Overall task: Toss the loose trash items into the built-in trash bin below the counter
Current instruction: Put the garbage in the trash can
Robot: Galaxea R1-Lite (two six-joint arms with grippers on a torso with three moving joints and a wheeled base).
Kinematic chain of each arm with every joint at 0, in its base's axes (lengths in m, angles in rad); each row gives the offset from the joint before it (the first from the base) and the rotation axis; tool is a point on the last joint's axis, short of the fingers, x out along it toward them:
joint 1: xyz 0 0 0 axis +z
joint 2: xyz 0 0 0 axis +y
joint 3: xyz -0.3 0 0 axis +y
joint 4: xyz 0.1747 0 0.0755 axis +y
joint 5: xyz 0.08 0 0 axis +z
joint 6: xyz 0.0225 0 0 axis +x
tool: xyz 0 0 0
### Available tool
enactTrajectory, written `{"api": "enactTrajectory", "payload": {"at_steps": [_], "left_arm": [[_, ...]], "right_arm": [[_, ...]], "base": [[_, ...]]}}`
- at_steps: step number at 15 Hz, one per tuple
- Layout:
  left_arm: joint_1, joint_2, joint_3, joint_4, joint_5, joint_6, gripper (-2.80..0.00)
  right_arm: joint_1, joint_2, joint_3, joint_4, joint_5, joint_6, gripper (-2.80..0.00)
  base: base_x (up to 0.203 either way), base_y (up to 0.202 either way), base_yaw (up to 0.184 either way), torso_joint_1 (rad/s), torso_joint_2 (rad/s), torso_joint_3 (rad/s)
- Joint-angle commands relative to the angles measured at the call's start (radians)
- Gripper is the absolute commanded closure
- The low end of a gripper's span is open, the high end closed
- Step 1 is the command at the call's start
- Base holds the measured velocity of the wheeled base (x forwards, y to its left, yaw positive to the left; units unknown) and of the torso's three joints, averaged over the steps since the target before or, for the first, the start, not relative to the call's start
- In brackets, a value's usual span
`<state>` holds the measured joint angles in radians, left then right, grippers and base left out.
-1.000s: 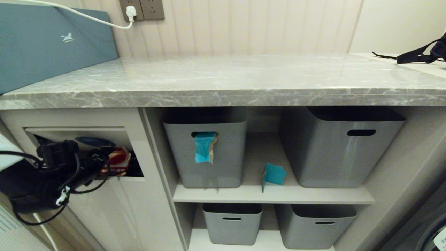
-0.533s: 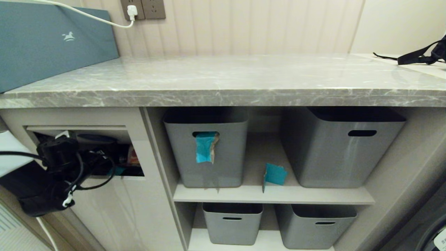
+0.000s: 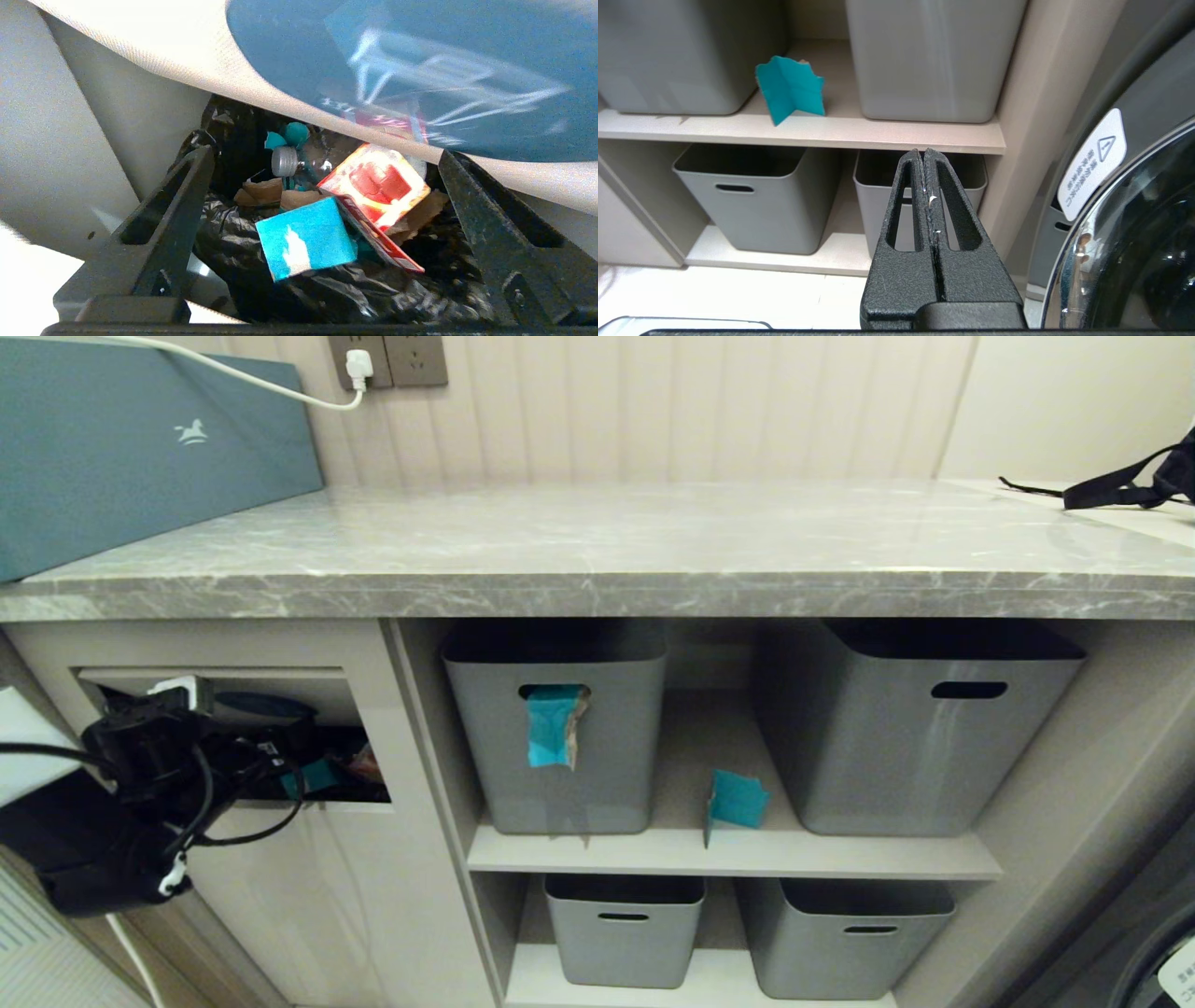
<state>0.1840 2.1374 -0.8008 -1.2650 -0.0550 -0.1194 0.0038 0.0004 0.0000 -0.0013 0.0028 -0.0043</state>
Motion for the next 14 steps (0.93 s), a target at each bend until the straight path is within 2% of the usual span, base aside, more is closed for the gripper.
{"api": "enactTrajectory", "payload": {"at_steps": [1,4,9,12,13,14], "left_arm": [[0.002,-0.093,0.064,0.010,-0.007,-0.022,-2.80],[0.004,-0.168,0.134,0.073,-0.035,-0.061,-2.80],[0.023,-0.238,0.263,0.159,-0.014,-0.065,-2.80],[0.043,-0.324,0.354,0.171,-0.018,-0.098,-2.80],[0.044,-0.354,0.384,0.171,-0.018,-0.101,0.00],[0.047,-0.386,0.402,0.174,-0.018,-0.102,0.00]], "right_arm": [[0.001,-0.002,0.000,0.000,0.002,0.000,0.00],[0.001,-0.002,0.000,0.000,0.001,0.000,0.00],[0.001,-0.002,0.000,0.000,0.000,0.000,0.00],[0.001,-0.002,0.000,0.000,0.001,0.000,0.00],[0.001,-0.002,0.000,0.000,0.000,0.000,0.00],[0.001,-0.002,0.000,0.000,0.000,0.000,0.00]], "base": [[0.000,0.000,0.000,0.000,0.00,0.000],[0.000,0.000,0.000,0.000,0.00,0.000],[0.000,0.000,0.000,0.000,0.00,0.000],[0.000,0.000,0.000,0.000,0.00,0.000],[0.000,0.000,0.000,0.000,0.00,0.000],[0.000,0.000,0.000,0.000,0.00,0.000]]}}
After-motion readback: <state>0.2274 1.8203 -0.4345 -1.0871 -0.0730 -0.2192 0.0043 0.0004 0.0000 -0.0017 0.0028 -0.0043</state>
